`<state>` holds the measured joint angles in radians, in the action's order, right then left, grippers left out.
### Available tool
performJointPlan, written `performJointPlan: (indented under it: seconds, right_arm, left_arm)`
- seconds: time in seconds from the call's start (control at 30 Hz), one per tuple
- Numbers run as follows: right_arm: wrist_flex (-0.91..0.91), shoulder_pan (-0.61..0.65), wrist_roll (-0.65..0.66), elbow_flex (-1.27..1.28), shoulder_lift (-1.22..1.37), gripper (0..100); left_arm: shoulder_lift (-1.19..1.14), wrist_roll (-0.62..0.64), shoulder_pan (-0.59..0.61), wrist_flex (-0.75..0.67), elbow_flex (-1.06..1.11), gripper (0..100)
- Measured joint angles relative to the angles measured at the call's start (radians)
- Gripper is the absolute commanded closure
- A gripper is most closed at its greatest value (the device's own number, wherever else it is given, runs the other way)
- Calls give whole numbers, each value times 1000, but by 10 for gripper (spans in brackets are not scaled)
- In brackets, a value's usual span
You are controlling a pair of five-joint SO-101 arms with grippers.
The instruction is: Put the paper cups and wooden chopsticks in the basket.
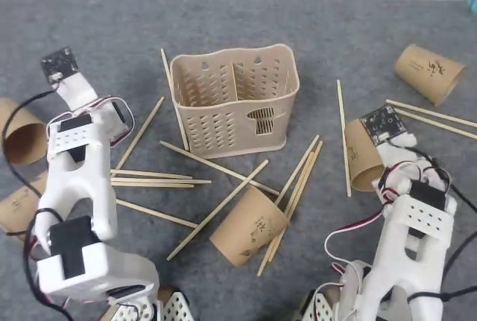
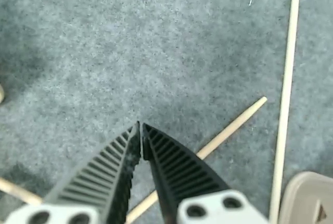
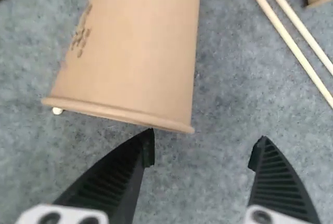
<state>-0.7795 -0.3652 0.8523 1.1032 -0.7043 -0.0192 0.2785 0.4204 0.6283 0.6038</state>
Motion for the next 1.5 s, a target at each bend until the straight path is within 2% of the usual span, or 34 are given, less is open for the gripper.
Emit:
performJointPlan:
  seconds: [0.2, 0.27, 0.4, 0.6, 0.77, 0.93, 1.17, 1.33, 1.5]
  right_arm:
    - [167, 40, 0, 84, 0, 717]
    - [203, 54, 0, 91, 0, 780]
    - [269, 77, 0, 89, 40, 983]
    - [258, 77, -14, 37, 169, 990]
    - [60, 32, -140, -130, 175, 991]
    - [-299, 9, -264, -370, 189, 991]
    - [-787, 18, -334, -749, 189, 991]
    - [-965, 77, -411, -973, 226, 991]
    - [-977, 118, -594, -1177, 387, 991]
  left_arm:
    - [0, 0, 0, 0, 5, 987]
    - [0, 0, 0, 0, 6, 987]
    - [0, 0, 0, 0, 6, 987]
    - [0, 0, 0, 0, 6, 987]
    - [0, 0, -5, 0, 6, 987]
    - [0, 0, -3, 0, 6, 987]
    - [0, 0, -3, 0, 6, 987]
    - [0, 0, -3, 0, 6, 987]
    - [0, -3, -3, 0, 6, 987]
